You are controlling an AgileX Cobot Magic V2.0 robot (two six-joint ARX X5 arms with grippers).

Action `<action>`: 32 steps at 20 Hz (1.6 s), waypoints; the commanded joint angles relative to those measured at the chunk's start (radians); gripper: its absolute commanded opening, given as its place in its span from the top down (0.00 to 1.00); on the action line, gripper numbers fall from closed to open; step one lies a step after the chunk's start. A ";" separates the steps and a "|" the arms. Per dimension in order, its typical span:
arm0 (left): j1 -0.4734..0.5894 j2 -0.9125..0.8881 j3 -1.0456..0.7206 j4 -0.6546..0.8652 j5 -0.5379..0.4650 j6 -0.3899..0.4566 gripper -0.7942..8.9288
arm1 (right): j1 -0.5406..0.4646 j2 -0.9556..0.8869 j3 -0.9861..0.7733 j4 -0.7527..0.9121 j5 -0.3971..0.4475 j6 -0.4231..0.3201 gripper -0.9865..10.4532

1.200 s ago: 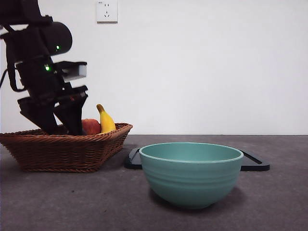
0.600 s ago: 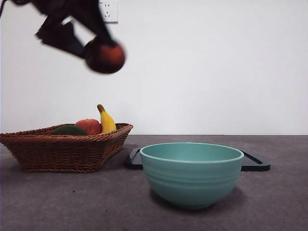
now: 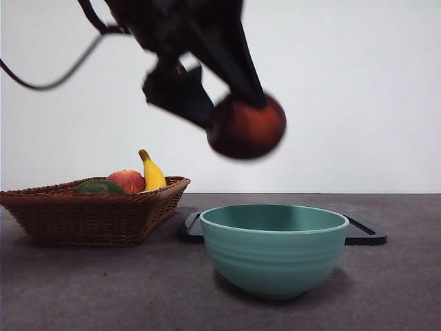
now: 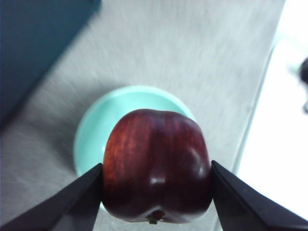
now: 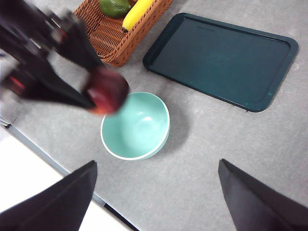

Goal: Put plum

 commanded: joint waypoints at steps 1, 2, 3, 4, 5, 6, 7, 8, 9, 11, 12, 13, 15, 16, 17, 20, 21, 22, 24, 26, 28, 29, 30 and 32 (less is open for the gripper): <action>-0.035 0.069 0.024 0.020 -0.015 0.027 0.63 | 0.004 0.006 0.018 0.010 0.000 0.008 0.56; -0.046 0.094 0.024 0.027 -0.029 0.031 0.63 | 0.004 0.006 0.018 0.009 0.000 0.008 0.56; -0.057 0.117 0.024 0.036 -0.047 0.031 0.63 | 0.004 0.006 0.018 0.010 0.000 0.008 0.56; -0.066 0.140 0.024 0.046 -0.063 0.037 0.63 | 0.004 0.006 0.018 0.010 0.000 0.008 0.56; -0.072 0.155 0.024 0.054 -0.077 0.042 0.63 | 0.004 0.006 0.018 0.009 0.000 0.008 0.56; -0.080 0.169 0.024 0.065 -0.097 0.042 0.63 | 0.004 0.006 0.018 0.009 0.000 0.008 0.56; -0.088 0.181 0.024 0.076 -0.116 0.050 0.63 | 0.004 0.006 0.018 0.009 0.000 0.008 0.56; -0.095 0.190 0.024 0.088 -0.135 0.053 0.63 | 0.004 0.006 0.018 0.009 0.000 0.008 0.56; -0.101 0.197 0.024 0.094 -0.147 0.057 0.63 | 0.004 0.006 0.018 0.009 0.000 0.008 0.56; -0.113 0.211 0.024 0.102 -0.167 0.069 0.63 | 0.004 0.006 0.018 0.010 0.000 0.008 0.56; -0.117 0.216 0.024 0.104 -0.175 0.082 0.63 | 0.004 0.006 0.018 0.009 0.000 0.008 0.56; -0.121 0.220 0.024 0.106 -0.183 0.087 0.63 | 0.004 0.006 0.018 0.009 0.000 0.008 0.56; -0.129 0.227 0.024 0.109 -0.194 0.087 0.63 | 0.004 0.006 0.018 0.009 0.000 0.008 0.56; -0.130 0.227 0.024 0.110 -0.194 0.087 0.63 | 0.004 0.006 0.018 0.009 0.000 0.008 0.56; -0.131 0.227 0.024 0.111 -0.194 0.087 0.63 | 0.004 0.006 0.018 0.009 0.000 0.008 0.56; -0.131 0.227 0.024 0.108 -0.194 0.087 0.62 | 0.004 0.006 0.018 0.009 0.000 0.008 0.56; -0.131 0.227 0.024 0.107 -0.194 0.087 0.59 | 0.004 0.006 0.018 0.009 0.000 0.008 0.56; -0.131 0.227 0.024 0.105 -0.194 0.087 0.55 | 0.004 0.006 0.018 0.009 0.000 0.008 0.56; -0.132 0.228 0.024 0.101 -0.194 0.087 0.55 | 0.004 0.006 0.018 0.009 0.000 0.008 0.56; -0.136 0.227 0.024 0.101 -0.194 0.086 0.55 | 0.004 0.006 0.018 0.009 0.000 0.008 0.56; -0.137 0.227 0.024 0.098 -0.194 0.086 0.53 | 0.004 0.006 0.018 0.009 0.000 0.008 0.56; -0.137 0.227 0.024 0.096 -0.194 0.086 0.52 | 0.004 0.006 0.018 0.009 0.000 0.008 0.56; -0.138 0.227 0.024 0.093 -0.194 0.086 0.52 | 0.004 0.006 0.018 0.009 0.000 0.008 0.56; -0.137 0.227 0.024 0.090 -0.194 0.086 0.52 | 0.004 0.006 0.018 0.009 0.000 0.008 0.56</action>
